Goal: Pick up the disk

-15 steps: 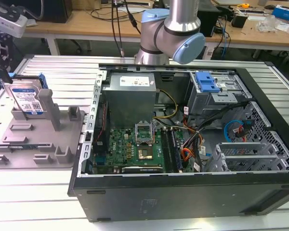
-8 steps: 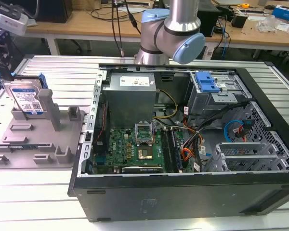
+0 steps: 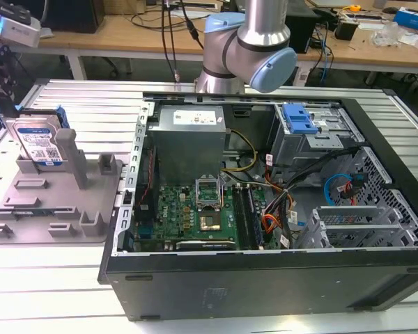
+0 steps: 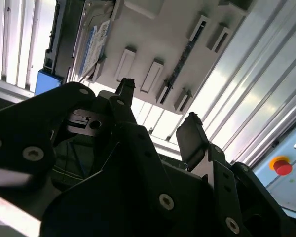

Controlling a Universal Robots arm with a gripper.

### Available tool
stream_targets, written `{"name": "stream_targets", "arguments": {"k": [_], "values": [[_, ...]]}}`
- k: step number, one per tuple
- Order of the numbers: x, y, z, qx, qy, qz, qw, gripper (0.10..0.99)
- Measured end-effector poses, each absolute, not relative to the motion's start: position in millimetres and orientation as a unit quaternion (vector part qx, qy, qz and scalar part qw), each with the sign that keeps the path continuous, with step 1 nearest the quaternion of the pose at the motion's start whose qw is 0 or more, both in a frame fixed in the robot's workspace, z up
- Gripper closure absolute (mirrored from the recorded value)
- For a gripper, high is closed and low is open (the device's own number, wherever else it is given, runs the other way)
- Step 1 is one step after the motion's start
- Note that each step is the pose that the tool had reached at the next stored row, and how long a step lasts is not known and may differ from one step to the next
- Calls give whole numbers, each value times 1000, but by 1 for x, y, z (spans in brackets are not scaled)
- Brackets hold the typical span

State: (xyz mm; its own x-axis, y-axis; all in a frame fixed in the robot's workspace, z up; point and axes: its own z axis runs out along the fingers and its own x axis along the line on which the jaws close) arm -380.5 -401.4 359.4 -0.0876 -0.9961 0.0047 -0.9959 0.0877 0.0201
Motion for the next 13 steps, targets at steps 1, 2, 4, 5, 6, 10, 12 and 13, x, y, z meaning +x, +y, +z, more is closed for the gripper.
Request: {"name": "stream_targets", "arguments": {"k": [1, 2, 4, 5, 6, 10, 12, 13], "values": [[-380, -401, 359, 686, -727, -5, 8, 471], [-380, -401, 359, 692, -722, -4, 8, 471], [-380, -401, 359, 703, -711, -4, 7, 471], [-380, -401, 359, 704, -710, -4, 7, 471], [-380, -401, 359, 705, -709, -4, 7, 471], [-384, -393, 359, 704, -710, -2, 8, 471], [-388, -392, 359, 701, -713, -3, 8, 471], [-390, -391, 359, 700, -714, -3, 8, 471]]}}
